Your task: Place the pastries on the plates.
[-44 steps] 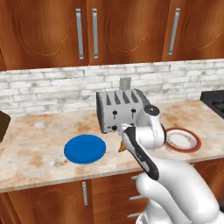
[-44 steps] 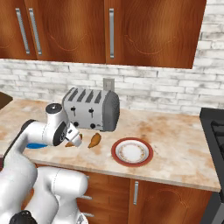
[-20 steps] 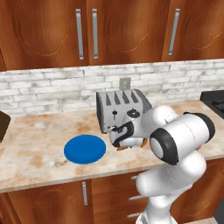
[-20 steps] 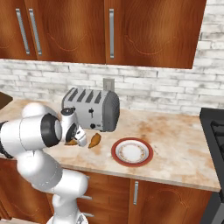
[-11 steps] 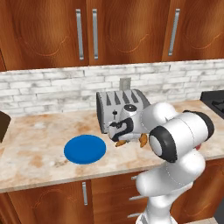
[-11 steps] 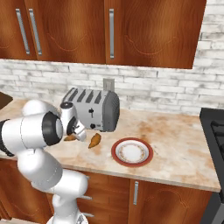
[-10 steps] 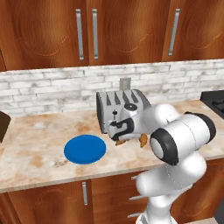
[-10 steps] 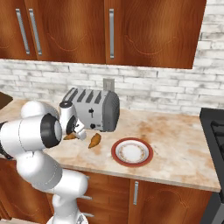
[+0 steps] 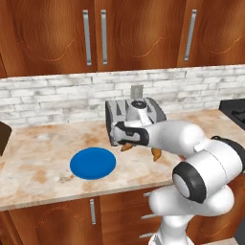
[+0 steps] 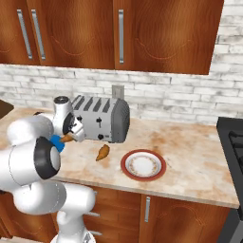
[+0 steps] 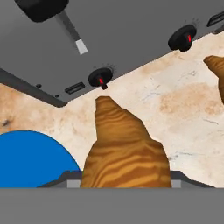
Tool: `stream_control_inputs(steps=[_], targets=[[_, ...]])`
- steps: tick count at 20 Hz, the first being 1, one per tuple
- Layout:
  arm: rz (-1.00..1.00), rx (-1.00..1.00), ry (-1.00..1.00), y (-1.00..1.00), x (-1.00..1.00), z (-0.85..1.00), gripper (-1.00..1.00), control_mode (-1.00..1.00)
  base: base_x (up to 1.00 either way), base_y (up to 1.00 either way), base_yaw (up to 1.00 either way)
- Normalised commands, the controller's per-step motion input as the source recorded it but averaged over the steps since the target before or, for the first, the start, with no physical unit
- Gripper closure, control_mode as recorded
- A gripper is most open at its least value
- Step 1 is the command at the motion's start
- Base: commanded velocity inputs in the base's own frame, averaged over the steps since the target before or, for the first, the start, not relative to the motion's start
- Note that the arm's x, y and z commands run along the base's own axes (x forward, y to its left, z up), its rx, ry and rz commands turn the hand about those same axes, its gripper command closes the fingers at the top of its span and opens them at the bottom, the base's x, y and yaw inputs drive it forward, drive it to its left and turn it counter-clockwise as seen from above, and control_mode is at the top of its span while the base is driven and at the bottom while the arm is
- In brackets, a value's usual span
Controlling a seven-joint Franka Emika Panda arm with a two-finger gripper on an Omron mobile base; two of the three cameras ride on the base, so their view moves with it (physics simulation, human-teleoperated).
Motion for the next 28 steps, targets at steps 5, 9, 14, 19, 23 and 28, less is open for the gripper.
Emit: stream_control_inputs(steps=[5, 9, 14, 19, 23, 28], targets=[[0.0, 0.0, 0.0, 0.75, -0.45, -0.03, 1.0, -1.0, 0.0, 0.0, 0.0], [0.0, 0.0, 0.0, 0.77, -0.23, 0.0, 1.0, -1.0, 0.0, 0.0, 0.0], [0.07, 0.01, 0.01, 0.65, 0.03, -0.09, 1.0, -1.0, 0.0, 0.0, 0.0], [0.09, 0.03, 0.02, 0.39, 0.0, -0.38, 1.0, -1.0, 0.0, 0.0, 0.0], [0.05, 0.0, 0.0, 0.08, 0.02, -0.47, 1.0, -1.0, 0.0, 0.0, 0.0], [0.03, 0.0, 0.0, 0.11, 0.11, -0.58, 1.0, -1.0, 0.0, 0.0, 0.0]])
